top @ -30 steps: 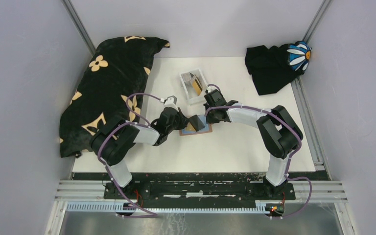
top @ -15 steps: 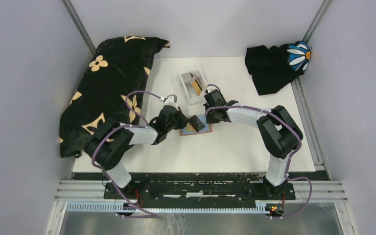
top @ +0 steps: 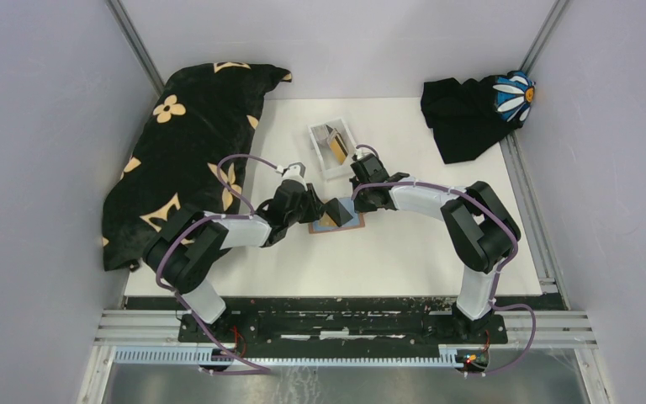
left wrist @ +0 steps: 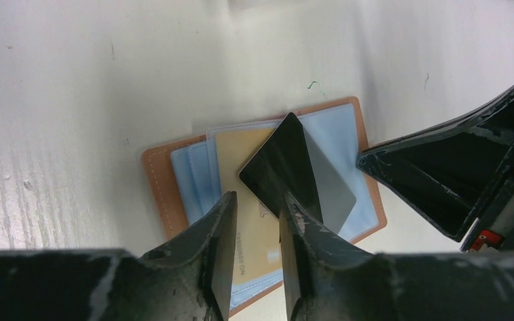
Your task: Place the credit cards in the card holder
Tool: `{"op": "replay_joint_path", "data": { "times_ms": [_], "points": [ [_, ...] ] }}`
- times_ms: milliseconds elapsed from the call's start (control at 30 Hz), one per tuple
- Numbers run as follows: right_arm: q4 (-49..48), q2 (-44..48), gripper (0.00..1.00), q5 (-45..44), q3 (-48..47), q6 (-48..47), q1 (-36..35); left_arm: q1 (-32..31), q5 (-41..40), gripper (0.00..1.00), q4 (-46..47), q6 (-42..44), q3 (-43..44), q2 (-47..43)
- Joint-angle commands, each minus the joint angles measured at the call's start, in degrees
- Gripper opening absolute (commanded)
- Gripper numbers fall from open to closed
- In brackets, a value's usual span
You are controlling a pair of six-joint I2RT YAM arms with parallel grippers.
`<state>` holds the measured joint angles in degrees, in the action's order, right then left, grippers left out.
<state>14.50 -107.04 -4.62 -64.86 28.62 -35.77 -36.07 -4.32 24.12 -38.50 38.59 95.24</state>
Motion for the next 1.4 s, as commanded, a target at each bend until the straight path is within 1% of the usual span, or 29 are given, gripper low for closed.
{"op": "replay_joint_path", "data": {
  "times_ms": [0, 100, 267, 967, 1367],
  "points": [
    [-1.9, -5.8, 0.08, 1.4, 3.2, 0.2, -0.7, 0.2, 0.2, 0.4, -0.3, 1.6, 1.5, -1.0],
    [-2.0, -5.6, 0.08, 1.3, 3.2, 0.2, -0.7, 0.2, 0.2, 0.45, 0.4, 1.3, 1.3, -0.4],
    [-2.2, -5.6, 0.08, 1.5, 3.5, 0.2, -0.8, 0.2, 0.1, 0.49, 1.6, 0.9, 1.9, 1.0],
    [-2.4, -6.3, 0.08, 1.6, 3.3, 0.4, -0.7, 0.1, 2.5, 0.49, 5.1, -2.2, 4.4, 6.3],
    [-2.5, -6.5, 0.08, 1.5, 3.0, 0.3, -0.7, 0.1, 5.6, 0.47, 9.4, -6.2, 2.5, 6.7]
  ]
}}
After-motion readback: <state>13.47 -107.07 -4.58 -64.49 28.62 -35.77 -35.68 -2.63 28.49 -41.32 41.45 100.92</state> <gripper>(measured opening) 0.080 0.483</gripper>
